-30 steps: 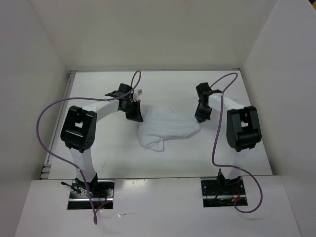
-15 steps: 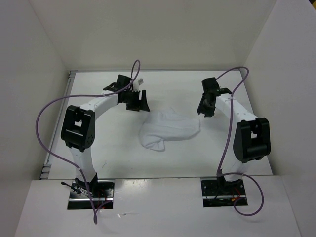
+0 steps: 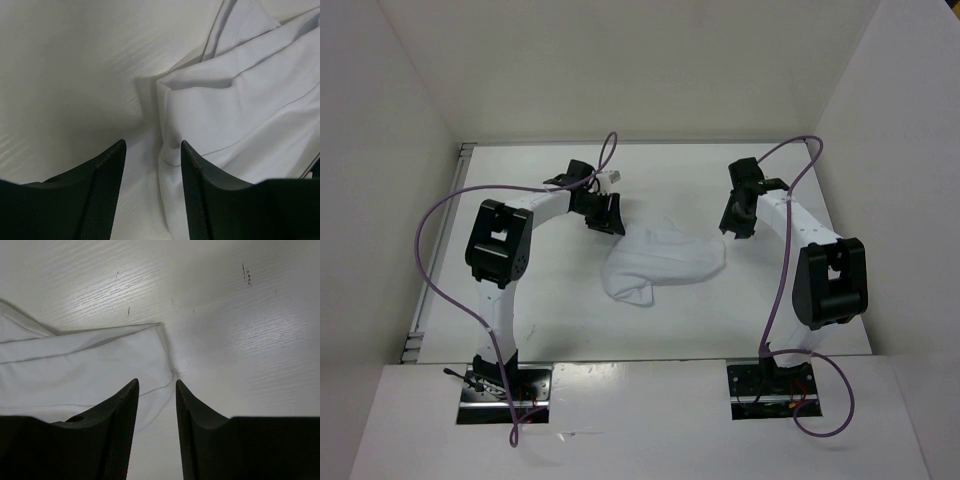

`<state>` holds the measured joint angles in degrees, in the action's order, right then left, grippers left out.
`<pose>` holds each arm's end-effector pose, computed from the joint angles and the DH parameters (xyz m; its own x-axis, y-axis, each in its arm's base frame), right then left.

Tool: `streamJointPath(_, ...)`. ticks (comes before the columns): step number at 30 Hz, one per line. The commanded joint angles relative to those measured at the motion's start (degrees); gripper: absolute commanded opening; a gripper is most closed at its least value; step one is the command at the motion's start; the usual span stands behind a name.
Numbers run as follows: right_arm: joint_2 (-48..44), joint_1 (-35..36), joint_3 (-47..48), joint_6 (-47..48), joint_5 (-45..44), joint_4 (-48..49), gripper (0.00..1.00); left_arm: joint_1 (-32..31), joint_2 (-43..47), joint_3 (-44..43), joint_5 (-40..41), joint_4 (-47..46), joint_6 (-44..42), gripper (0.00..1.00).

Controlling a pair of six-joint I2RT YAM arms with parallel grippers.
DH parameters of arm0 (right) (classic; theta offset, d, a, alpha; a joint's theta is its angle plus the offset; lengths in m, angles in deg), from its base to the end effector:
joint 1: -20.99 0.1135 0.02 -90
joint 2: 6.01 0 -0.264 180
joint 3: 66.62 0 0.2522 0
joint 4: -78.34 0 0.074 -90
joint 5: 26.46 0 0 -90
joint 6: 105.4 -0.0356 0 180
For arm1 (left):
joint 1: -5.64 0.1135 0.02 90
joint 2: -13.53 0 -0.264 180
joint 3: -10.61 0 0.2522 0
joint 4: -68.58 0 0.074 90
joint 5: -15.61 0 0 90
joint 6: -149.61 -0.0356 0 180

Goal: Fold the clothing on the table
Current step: Flatten the skirt out

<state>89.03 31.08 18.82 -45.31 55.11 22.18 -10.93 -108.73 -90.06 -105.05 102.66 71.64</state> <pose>0.3324 0.0538 0.2348 -0.8350 0.3524 -0.4225 0.3488 0.9330 0.0888 0.4304 -0.1470 0.1575 -0.8827 0.0756 -0.4638 0.3446 0.7752 -0.5294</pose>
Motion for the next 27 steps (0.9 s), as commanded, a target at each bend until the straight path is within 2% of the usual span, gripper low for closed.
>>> streamJointPath(1, -2.58, -0.85, -0.22, 0.73, -1.24, -1.55, 0.41, 0.32, -0.7, 1.48, -7.47, -4.49, -1.13, 0.55)
streamJointPath(5, -1.97, -1.38, -0.75, 0.73, 0.08, -1.03, 0.41, 0.32, -2.81, 2.01, -12.23, -6.16, 0.01, 0.55)
streamJointPath(8, -0.83, -2.78, -2.16, 0.73, 2.44, 0.38, 0.41, 0.32, -3.95, 2.63, -13.73, -7.3, 0.01, 0.46)
streamJointPath(11, -0.12, -4.02, -2.69, 1.43, 6.31, 2.48, 0.4, 0.32, -5.44, 3.15, -14.87, -7.84, 0.01, 0.27)
streamJointPath(13, 0.4, -5.33, -3.74, 2.57, 9.12, 4.32, 0.4, 0.32, -5.97, 3.15, -14.87, -7.84, 0.7, 0.0)
streamJointPath(20, 5.67, -6.13, -4.8, 4.68, 18.44, 7.49, 0.41, 0.32, -4.83, 3.15, -14.87, -8.45, 0.71, 0.0)
streamJointPath(27, 11.21, -6.13, -4.8, 4.69, 19.59, 8.11, 0.41, 0.85, -4.83, 3.15, -14.26, -7.92, 0.71, 0.0)
